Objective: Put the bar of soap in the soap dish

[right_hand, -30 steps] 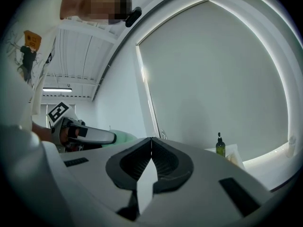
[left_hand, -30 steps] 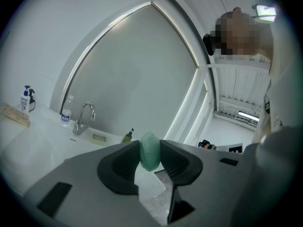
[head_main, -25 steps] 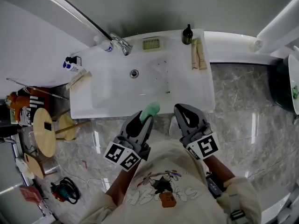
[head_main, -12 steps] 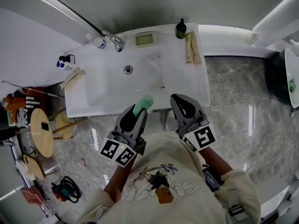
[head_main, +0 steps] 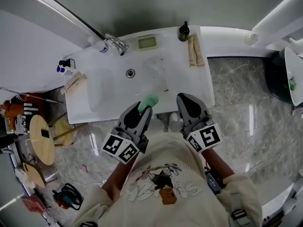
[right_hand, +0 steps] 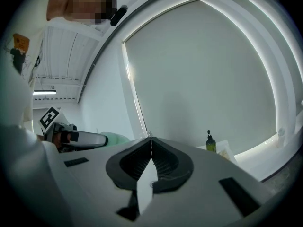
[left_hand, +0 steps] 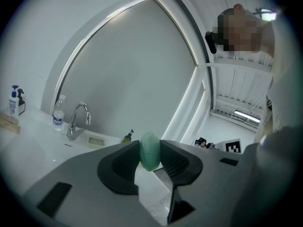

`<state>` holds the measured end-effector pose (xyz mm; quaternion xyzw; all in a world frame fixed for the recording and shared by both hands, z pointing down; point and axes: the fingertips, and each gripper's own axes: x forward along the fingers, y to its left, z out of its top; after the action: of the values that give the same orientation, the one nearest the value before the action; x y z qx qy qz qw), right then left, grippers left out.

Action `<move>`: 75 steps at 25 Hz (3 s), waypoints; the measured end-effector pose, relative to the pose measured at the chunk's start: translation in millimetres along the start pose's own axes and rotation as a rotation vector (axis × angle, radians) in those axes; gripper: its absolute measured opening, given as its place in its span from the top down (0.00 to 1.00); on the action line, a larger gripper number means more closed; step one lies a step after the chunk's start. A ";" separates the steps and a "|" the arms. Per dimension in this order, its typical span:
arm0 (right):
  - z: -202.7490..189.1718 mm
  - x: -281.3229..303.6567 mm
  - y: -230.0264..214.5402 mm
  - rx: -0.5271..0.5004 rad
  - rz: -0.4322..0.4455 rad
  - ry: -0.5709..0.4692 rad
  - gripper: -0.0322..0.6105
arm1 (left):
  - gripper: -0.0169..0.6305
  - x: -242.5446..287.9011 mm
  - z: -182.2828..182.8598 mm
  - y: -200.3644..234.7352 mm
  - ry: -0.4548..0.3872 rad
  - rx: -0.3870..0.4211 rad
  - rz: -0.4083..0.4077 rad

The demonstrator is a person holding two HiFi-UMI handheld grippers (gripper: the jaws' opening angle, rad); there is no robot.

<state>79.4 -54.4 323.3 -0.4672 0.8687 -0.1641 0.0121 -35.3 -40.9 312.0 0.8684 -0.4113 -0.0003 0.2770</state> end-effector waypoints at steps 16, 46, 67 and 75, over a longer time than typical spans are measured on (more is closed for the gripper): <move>-26.5 29.8 -5.7 0.119 -0.063 0.072 0.94 | 0.77 17.7 10.3 63.8 -0.063 -0.101 0.056; -45.0 76.0 -37.4 0.086 -0.068 0.140 0.94 | 0.77 71.7 -10.0 132.8 -0.047 -0.210 0.132; -55.4 126.0 -36.4 0.053 -0.039 0.166 0.94 | 0.77 113.5 -25.2 161.4 0.023 -0.186 0.159; -62.5 142.0 -40.1 0.053 -0.046 0.176 0.94 | 0.77 126.9 -32.9 175.4 0.012 -0.259 0.175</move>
<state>20.9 -173.5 413.1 -0.4703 0.8508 -0.2277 -0.0557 -69.1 -204.9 453.1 0.7861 -0.4804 -0.0240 0.3881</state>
